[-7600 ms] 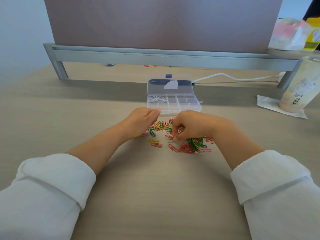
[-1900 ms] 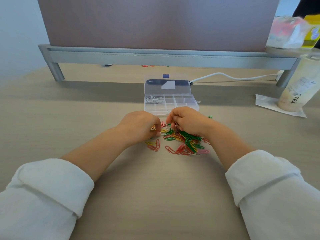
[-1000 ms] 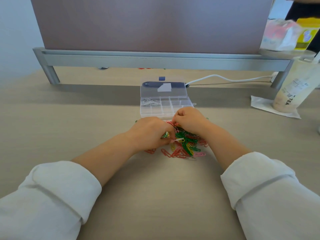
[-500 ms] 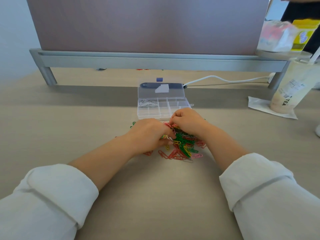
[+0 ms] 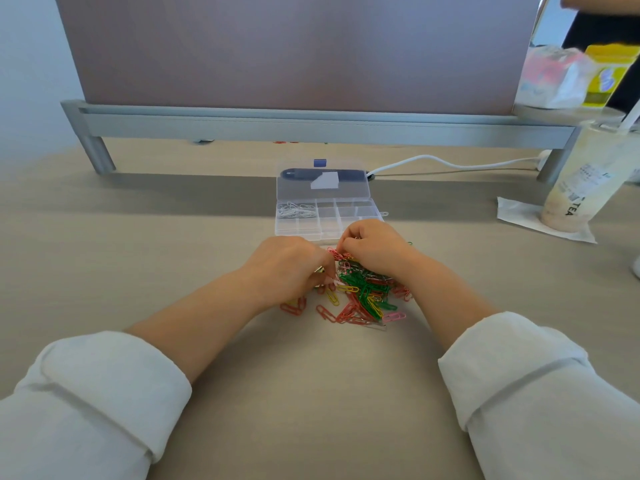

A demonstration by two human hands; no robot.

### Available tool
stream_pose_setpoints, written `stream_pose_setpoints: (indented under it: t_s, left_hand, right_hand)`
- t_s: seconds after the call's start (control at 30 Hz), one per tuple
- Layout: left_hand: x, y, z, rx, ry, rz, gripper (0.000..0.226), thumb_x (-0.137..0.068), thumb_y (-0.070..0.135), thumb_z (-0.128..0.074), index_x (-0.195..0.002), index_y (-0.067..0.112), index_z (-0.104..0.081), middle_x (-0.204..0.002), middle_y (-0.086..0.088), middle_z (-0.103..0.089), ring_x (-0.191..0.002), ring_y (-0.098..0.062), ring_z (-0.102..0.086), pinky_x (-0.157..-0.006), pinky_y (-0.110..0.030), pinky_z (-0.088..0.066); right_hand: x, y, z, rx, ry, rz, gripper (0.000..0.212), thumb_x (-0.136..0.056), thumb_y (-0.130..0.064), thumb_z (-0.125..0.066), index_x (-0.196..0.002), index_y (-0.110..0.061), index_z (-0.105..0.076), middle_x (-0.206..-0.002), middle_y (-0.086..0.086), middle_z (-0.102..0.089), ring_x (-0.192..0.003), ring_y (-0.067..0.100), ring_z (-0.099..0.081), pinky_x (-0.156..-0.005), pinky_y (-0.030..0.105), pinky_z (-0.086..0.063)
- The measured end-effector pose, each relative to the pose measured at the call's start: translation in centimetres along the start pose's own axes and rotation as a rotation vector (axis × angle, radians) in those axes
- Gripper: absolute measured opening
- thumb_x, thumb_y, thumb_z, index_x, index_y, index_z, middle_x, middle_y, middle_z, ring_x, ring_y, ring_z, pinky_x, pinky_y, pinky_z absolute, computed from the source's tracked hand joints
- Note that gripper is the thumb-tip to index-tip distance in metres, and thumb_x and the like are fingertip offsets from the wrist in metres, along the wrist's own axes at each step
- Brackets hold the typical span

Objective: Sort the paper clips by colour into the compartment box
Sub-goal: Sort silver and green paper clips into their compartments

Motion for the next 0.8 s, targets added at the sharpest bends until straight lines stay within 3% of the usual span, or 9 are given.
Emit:
stream_pose_setpoints:
  t_s: [0.07,0.13,0.23,0.37,0.47,0.53,0.6,0.8]
  left_hand:
    - [0.1,-0.4,0.6,0.087,0.03,0.008,0.02,-0.091,0.033,-0.052,-0.105,0.027,-0.066,-0.082,0.007,-0.065,-0.084,-0.015,-0.06,-0.065,-0.023,-0.036]
    - [0.1,-1.6,1.3,0.247,0.063,0.046,0.019,-0.089,0.035,-0.055,-0.096,0.023,-0.069,-0.055,0.008,-0.048,-0.055,-0.007,-0.049,-0.053,-0.015,-0.03]
    - [-0.2,-4.2,2.6,0.421,0.141,0.138,0.013,-0.088,0.032,-0.058,-0.083,0.021,-0.063,-0.048,0.007,-0.034,-0.045,-0.008,-0.036,-0.049,-0.013,-0.028]
    - [-1.7,-8.4,2.5,0.393,0.186,0.293,0.01,-0.09,0.029,-0.056,-0.084,0.021,-0.059,-0.054,0.008,-0.043,-0.051,-0.006,-0.038,-0.053,-0.022,-0.031]
    - [-3.7,-11.5,2.1,0.26,0.197,0.392,0.019,-0.09,0.032,-0.054,-0.092,0.017,-0.065,-0.084,-0.002,-0.067,-0.072,-0.016,-0.055,-0.067,-0.027,-0.043]
    - [-5.2,-13.1,1.5,0.168,0.192,0.429,0.021,-0.092,0.031,-0.051,-0.096,0.016,-0.066,-0.098,-0.004,-0.069,-0.09,-0.022,-0.06,-0.074,-0.03,-0.045]
    - [-6.5,-13.8,0.8,0.086,0.169,0.443,0.023,-0.093,0.031,-0.049,-0.1,0.017,-0.066,-0.104,-0.003,-0.068,-0.098,-0.023,-0.059,-0.074,-0.031,-0.044]
    - [-7.9,-14.7,-1.2,-0.05,0.022,0.426,0.029,-0.096,0.03,-0.043,-0.104,0.019,-0.068,-0.105,-0.002,-0.067,-0.097,-0.023,-0.059,-0.079,-0.035,-0.05]
  right_hand:
    - [-0.2,-0.3,0.0,0.011,-0.006,0.018,0.023,-0.089,-0.014,-0.048,-0.093,-0.003,-0.068,-0.09,0.005,-0.066,-0.073,0.012,-0.052,-0.056,0.018,-0.037]
    - [-0.6,-0.8,-0.2,0.059,-0.038,0.046,0.023,-0.089,-0.015,-0.048,-0.094,-0.005,-0.069,-0.073,-0.003,-0.058,-0.061,0.006,-0.045,-0.051,0.019,-0.032]
    - [-1.3,-1.1,-0.5,0.104,-0.109,0.062,0.019,-0.089,-0.018,-0.052,-0.092,-0.011,-0.07,-0.075,-0.004,-0.059,-0.063,0.003,-0.046,-0.052,0.018,-0.032]
    - [-2.1,-1.0,-1.7,0.123,-0.251,0.043,0.014,-0.086,-0.022,-0.06,-0.09,-0.015,-0.071,-0.092,-0.001,-0.067,-0.081,0.009,-0.056,-0.064,0.019,-0.041]
    - [-2.6,-1.2,-2.1,0.133,-0.286,0.054,0.013,-0.085,-0.021,-0.06,-0.089,-0.016,-0.071,-0.098,0.0,-0.069,-0.082,0.012,-0.058,-0.068,0.022,-0.044]
    - [-2.8,-1.2,-1.8,0.125,-0.284,0.056,0.012,-0.085,-0.021,-0.06,-0.087,-0.017,-0.071,-0.089,-0.003,-0.068,-0.078,0.011,-0.057,-0.066,0.023,-0.043]
    - [-2.7,-1.4,-1.4,0.114,-0.279,0.056,0.012,-0.085,-0.021,-0.061,-0.087,-0.015,-0.071,-0.07,-0.008,-0.06,-0.061,0.006,-0.05,-0.055,0.019,-0.037]
    - [-2.1,-1.2,-0.7,0.091,-0.273,0.053,0.014,-0.088,-0.019,-0.057,-0.09,-0.014,-0.07,-0.06,-0.012,-0.046,-0.053,0.001,-0.039,-0.05,0.018,-0.029]
Point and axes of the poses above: each hand's wrist, its own x-axis away from the middle knuckle, its own z-axis out of the back of the hand, y = z × x, the point moved 10 cm from there along -x, towards the middle knuckle
